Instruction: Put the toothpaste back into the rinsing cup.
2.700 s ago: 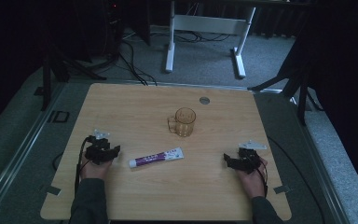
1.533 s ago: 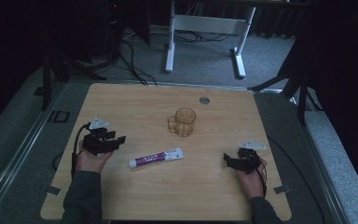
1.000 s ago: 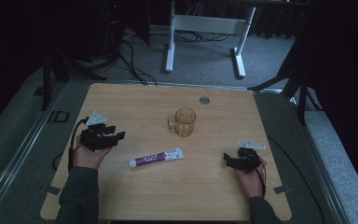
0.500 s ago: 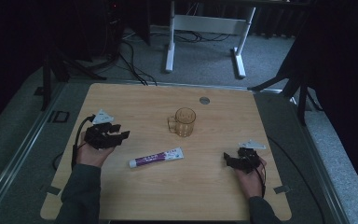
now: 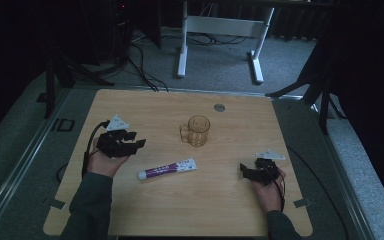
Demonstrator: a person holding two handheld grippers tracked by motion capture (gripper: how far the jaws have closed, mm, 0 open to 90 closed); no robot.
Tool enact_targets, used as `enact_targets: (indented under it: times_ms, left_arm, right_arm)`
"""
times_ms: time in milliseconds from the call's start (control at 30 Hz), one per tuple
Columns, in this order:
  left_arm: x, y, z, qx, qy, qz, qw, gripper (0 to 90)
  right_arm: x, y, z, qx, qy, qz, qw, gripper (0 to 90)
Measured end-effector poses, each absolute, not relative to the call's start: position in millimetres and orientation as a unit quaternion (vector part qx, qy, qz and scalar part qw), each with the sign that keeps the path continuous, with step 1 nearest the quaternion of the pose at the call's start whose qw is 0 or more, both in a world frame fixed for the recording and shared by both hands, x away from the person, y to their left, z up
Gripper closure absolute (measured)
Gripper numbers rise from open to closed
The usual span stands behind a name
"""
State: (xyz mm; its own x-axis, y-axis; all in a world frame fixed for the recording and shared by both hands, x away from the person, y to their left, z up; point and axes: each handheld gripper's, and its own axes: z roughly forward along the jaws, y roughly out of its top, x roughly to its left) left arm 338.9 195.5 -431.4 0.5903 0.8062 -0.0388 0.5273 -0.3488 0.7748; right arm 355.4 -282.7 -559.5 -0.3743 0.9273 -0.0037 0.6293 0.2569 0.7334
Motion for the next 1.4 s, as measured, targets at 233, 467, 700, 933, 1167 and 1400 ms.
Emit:
enact_targets:
  times_ms: [233,467,700,933,1167,1400]
  left_arm:
    - [340.3,190.2,-426.9,0.806,0.407,0.183,0.389,52.3]
    - [340.4,185.6,-423.5,0.806,0.403,0.187,0.392,52.0]
    - [340.1,184.8,-423.6,0.806,0.402,0.187,0.391,52.0]
    - [339.4,181.9,-422.7,0.808,0.401,0.188,0.389,52.1]
    - [339.1,177.3,-421.3,0.811,0.395,0.189,0.387,52.1]
    - [338.9,172.5,-419.1,0.817,0.389,0.19,0.381,52.1]
  right_arm:
    - [355.5,-282.8,-559.5,0.512,0.76,0.331,0.225,23.1]
    - [355.5,-282.8,-559.6,0.511,0.76,0.331,0.226,23.1]
    - [355.5,-282.8,-559.6,0.511,0.76,0.331,0.226,23.1]
    - [355.6,-282.9,-559.6,0.511,0.761,0.331,0.226,23.2]
    - [355.5,-282.9,-559.6,0.511,0.761,0.331,0.226,23.1]
    - [355.5,-282.8,-559.6,0.511,0.76,0.331,0.226,23.2]
